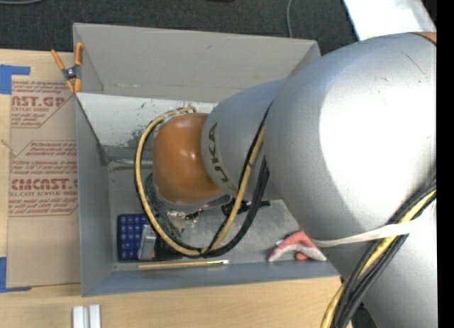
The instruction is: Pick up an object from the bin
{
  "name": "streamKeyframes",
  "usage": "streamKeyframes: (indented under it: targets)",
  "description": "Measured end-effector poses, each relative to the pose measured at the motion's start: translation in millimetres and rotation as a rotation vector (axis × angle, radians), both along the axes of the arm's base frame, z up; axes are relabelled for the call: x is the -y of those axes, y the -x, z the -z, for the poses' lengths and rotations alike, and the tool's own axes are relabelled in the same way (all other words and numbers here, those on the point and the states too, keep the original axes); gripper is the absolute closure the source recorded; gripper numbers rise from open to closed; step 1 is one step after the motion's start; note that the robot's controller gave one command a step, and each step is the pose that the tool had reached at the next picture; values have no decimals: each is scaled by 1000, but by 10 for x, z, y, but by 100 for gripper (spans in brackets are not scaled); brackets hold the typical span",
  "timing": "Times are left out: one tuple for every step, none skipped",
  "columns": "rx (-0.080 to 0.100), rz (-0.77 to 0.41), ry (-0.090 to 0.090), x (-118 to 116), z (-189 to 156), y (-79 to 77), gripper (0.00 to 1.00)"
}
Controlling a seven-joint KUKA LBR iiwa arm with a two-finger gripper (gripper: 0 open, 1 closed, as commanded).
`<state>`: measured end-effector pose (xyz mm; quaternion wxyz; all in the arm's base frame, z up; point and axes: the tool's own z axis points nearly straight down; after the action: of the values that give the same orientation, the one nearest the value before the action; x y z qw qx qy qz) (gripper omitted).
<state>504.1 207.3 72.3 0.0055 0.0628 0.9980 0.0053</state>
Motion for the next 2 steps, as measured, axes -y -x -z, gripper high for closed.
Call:
streamKeyframes:
  targets:
    - [-5,-1,2,3,-193,18,100]
    - [-4,-1,1,-3,-401,17,100]
